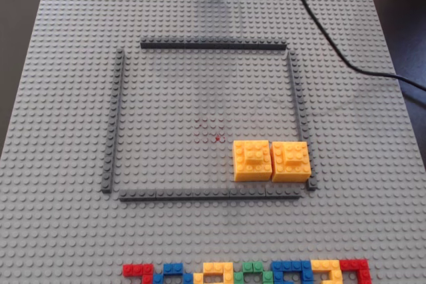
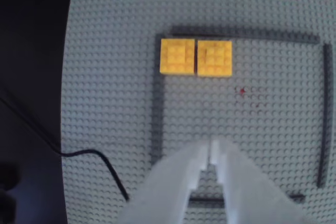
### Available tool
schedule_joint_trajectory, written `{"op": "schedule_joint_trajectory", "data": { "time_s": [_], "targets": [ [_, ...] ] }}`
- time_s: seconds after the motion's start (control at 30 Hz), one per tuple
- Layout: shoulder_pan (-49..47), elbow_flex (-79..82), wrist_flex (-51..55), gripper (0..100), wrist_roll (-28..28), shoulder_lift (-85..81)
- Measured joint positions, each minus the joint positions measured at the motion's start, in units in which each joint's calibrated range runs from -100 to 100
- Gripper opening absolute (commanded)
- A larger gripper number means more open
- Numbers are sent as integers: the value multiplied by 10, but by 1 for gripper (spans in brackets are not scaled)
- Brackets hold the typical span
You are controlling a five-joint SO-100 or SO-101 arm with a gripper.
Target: Grab the cube and place it into the grid
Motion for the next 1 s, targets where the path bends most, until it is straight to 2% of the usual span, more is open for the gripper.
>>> {"op": "schedule_joint_trajectory", "data": {
  "time_s": [0.3,0.67,1.0],
  "targets": [
    [10,146,-12,0,0,-245],
    [30,464,-78,0,19,-544],
    [59,685,-119,0,21,-674]
  ]
}}
